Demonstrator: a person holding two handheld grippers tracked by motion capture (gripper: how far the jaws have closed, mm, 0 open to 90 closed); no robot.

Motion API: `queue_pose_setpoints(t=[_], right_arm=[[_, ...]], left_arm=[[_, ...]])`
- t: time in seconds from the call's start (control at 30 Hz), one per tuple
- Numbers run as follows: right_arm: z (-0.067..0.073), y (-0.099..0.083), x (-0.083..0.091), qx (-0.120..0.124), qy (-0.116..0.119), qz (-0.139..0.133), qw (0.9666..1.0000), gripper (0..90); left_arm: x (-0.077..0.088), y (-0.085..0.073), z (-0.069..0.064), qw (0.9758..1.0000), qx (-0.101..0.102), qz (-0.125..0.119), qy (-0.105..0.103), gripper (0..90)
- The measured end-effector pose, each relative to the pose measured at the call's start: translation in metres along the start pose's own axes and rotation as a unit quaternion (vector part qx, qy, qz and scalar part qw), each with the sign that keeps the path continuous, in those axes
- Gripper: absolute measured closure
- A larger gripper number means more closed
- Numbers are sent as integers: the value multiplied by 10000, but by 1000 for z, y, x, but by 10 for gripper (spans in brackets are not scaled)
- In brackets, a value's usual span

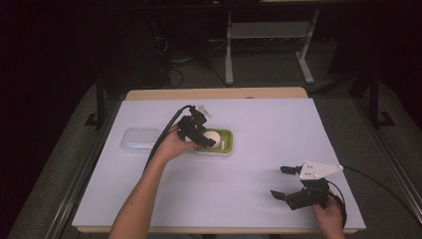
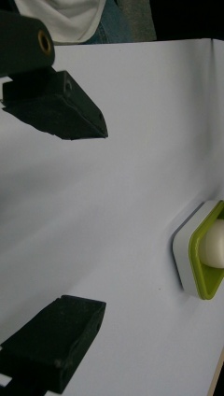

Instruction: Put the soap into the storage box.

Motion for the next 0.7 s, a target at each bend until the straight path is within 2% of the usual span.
queue_pose_setpoints(t=[0.03,0.1,0.13,0.23,0.27,0.37,0.5,0.7], right_arm=[[-1,0,0,5,-12,-6,10000,131],[-1,0,1,-3,-31,-17,10000,131],[-1,0,1,-6,-35,-13,10000,131],[-2,-1,1,-35,-62,-4,10000,131],[-2,-1,1,-29,-63,1,10000,131],[-2,-1,1,-30,-73,11,10000,131],[-3,-1,2,-45,-105,7,9999,131],[-5,-2,2,-51,-151,35,9999,131]], left_arm=[[1,0,-1,10000,62,-71,4,254],[6,-1,-1,10000,-20,-29,-6,251],[7,-1,-3,9999,60,-87,25,250],[11,-4,-3,10000,40,-61,28,248],[11,-5,-4,9999,103,-105,17,248],[14,-9,-6,10000,33,-40,-21,247],[19,-14,-11,9998,129,-159,-21,243],[31,-24,-18,9998,49,-158,-85,241]])
Point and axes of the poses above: each handheld gripper's, and its own axes: x roughly backward along the jaws, y roughly out of its top, z roughly to its left, the point moved 8 cm from there along -x, roughly forward along the jaws, and after that the axes turned 15 degrees about -z, right-handed, at the moved point
